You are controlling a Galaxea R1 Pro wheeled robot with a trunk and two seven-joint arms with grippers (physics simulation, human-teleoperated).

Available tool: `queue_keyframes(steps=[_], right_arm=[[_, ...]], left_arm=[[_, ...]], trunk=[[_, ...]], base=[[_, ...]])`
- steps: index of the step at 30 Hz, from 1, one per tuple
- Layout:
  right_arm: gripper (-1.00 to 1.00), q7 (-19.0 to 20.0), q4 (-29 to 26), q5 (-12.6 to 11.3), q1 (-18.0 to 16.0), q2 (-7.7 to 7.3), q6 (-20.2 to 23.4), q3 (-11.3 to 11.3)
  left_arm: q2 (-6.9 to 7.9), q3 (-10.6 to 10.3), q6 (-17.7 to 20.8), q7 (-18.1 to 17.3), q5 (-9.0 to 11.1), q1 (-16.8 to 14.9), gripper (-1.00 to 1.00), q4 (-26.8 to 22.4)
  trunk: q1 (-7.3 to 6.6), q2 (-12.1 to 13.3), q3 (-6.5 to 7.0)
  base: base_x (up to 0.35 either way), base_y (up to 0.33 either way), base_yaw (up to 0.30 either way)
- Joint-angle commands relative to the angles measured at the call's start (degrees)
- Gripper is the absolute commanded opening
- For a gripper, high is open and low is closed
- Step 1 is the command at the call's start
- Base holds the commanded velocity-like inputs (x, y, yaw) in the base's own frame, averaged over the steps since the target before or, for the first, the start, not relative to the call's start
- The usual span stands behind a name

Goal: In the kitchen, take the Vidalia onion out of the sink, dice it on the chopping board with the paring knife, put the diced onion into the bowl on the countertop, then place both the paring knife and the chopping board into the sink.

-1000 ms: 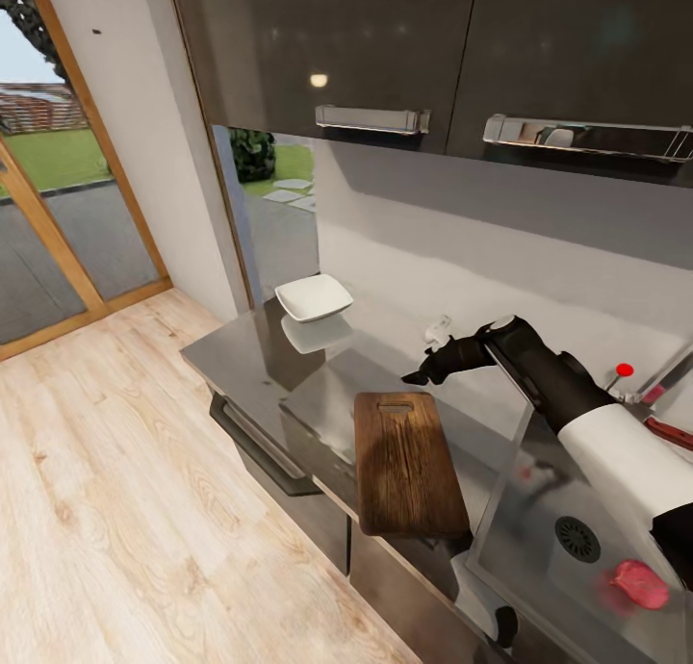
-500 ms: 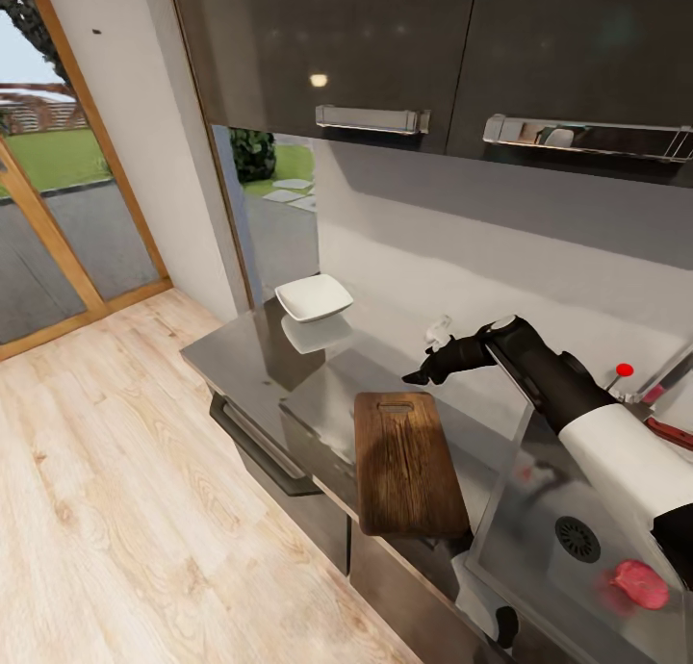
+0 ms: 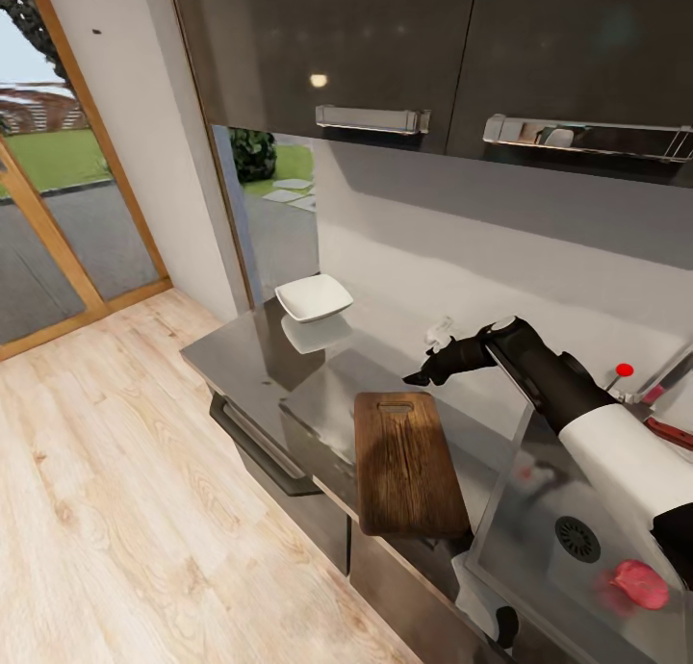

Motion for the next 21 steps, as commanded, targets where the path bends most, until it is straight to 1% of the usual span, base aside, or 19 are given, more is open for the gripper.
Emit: queue_keyframes(steps=[1, 12, 21], right_arm=[[1.0, 0.36, 0.0, 0.5, -0.06, -0.05, 0.07, 0.08], [1.0, 0.35, 0.11, 0.5, -0.06, -0.07, 0.07, 0.08], [1.0, 0.35, 0.11, 0.5, -0.06, -0.08, 0.07, 0.08]], left_arm=[[-0.03, 0.06, -0.18, 0.09, 0.05, -0.03, 1.0, 0.02], [-0.03, 0.07, -0.18, 0.09, 0.07, -0.03, 1.0, 0.11], [-0.03, 0.05, -0.18, 0.09, 0.05, -0.03, 1.0, 0.11]], trunk=[[0.03, -0.11, -0.1], [0.03, -0.11, -0.1], [0.03, -0.11, -0.1]], base=[[0.0, 0.0, 0.0], [0.0, 0.0, 0.0], [0.086, -0.073, 0.0]])
